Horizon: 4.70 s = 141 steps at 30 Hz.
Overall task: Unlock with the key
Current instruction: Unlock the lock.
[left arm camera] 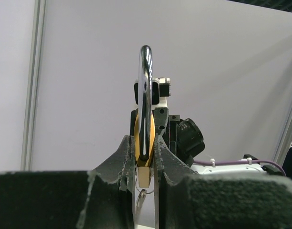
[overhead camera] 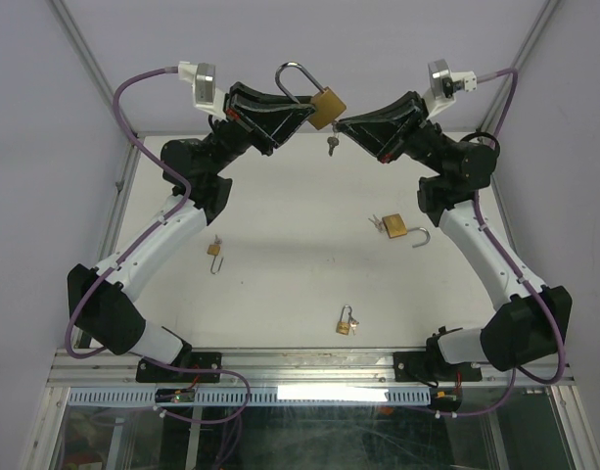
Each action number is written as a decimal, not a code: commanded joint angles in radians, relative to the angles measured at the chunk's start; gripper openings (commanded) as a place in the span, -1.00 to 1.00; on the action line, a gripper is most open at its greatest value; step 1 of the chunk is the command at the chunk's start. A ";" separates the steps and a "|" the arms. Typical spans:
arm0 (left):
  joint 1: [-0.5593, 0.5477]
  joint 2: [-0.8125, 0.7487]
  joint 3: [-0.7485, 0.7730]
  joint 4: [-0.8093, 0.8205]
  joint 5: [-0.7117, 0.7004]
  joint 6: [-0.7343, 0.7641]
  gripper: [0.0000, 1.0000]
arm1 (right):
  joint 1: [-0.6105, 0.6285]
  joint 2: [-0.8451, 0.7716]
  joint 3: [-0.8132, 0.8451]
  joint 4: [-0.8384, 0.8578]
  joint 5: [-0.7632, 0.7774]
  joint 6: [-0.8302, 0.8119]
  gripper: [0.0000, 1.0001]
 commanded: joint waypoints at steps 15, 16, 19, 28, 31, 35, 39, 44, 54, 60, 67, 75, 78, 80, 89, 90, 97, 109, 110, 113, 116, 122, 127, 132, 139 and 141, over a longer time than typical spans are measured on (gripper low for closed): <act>-0.044 -0.018 -0.037 0.042 -0.002 0.033 -1.00 | 0.079 0.060 0.143 0.052 0.078 -0.017 -1.00; -0.045 -0.015 -0.041 0.036 -0.005 0.030 -1.00 | 0.079 0.068 0.149 0.060 0.080 -0.014 -1.00; -0.044 -0.016 -0.053 0.021 -0.006 0.020 -1.00 | 0.079 0.086 0.169 0.077 0.083 0.002 -1.00; -0.024 -0.028 -0.049 0.034 -0.031 0.038 -1.00 | 0.077 0.059 0.130 0.001 0.039 -0.067 -0.39; 0.002 -0.035 -0.041 0.037 -0.047 0.035 -1.00 | 0.071 0.010 0.079 -0.084 0.020 -0.152 0.17; 0.001 -0.032 -0.032 0.069 -0.006 0.048 -1.00 | 0.066 -0.001 0.076 -0.148 -0.001 -0.194 0.30; 0.003 -0.036 -0.045 0.052 -0.010 0.049 -1.00 | 0.063 0.016 0.118 -0.140 -0.056 -0.155 0.12; 0.003 -0.037 -0.059 0.057 0.005 0.049 -1.00 | 0.037 -0.002 0.100 -0.129 -0.052 -0.130 0.02; 0.003 -0.076 -0.060 0.062 0.011 0.055 -1.00 | 0.005 0.004 0.114 -0.104 -0.076 -0.083 -0.08; 0.003 -0.076 -0.060 0.056 0.020 0.051 -1.00 | 0.005 -0.004 0.092 -0.098 -0.071 -0.043 -0.99; -0.032 -0.064 -0.061 0.055 0.007 0.052 -0.55 | 0.024 0.008 0.101 -0.021 -0.004 -0.005 -1.00; -0.056 -0.066 -0.084 0.041 -0.021 0.021 -0.23 | 0.045 0.048 0.155 0.052 0.043 0.009 -1.00; -0.055 -0.068 -0.086 0.040 -0.026 0.023 -0.46 | 0.046 0.052 0.159 0.056 0.042 0.009 -1.00; -0.056 -0.071 -0.087 0.038 -0.037 0.034 -1.00 | 0.048 0.056 0.164 0.049 0.032 0.009 -1.00; -0.031 -0.062 -0.043 0.090 -0.061 0.071 -1.00 | 0.033 0.020 0.085 0.010 0.026 -0.008 0.00; -0.020 -0.057 -0.031 0.094 -0.073 0.067 -1.00 | 0.028 0.008 0.057 0.012 0.034 -0.003 0.10; 0.009 -0.010 0.068 0.138 -0.092 0.018 -1.00 | 0.029 -0.023 -0.032 0.038 0.063 0.008 0.15; -0.017 -0.010 0.063 0.120 -0.062 0.007 -1.00 | 0.057 0.075 0.098 0.124 0.068 0.050 0.42; -0.019 -0.009 0.063 0.119 -0.063 0.008 -1.00 | 0.060 0.087 0.112 0.131 0.064 0.057 0.32; -0.022 -0.007 0.064 0.119 -0.064 0.010 -1.00 | 0.070 0.108 0.135 0.145 0.054 0.077 0.17; -0.024 -0.008 0.063 0.116 -0.046 0.016 -1.00 | 0.068 0.100 0.121 0.150 0.058 0.068 0.30; -0.022 -0.030 0.007 0.078 -0.011 0.046 -1.00 | 0.062 0.071 0.170 0.042 0.004 -0.018 0.33; -0.022 -0.037 -0.001 0.084 0.011 0.055 -1.00 | 0.044 0.069 0.190 0.024 -0.042 0.009 0.06; -0.021 -0.037 -0.003 0.083 0.008 0.055 -1.00 | 0.039 0.059 0.186 0.010 -0.053 0.009 -0.21; -0.022 -0.038 0.003 0.077 0.020 0.052 -1.00 | 0.026 0.024 0.143 -0.019 -0.060 0.005 -0.61; -0.022 -0.037 0.002 0.071 0.022 0.048 -1.00 | 0.026 0.021 0.146 -0.022 -0.056 0.005 -1.00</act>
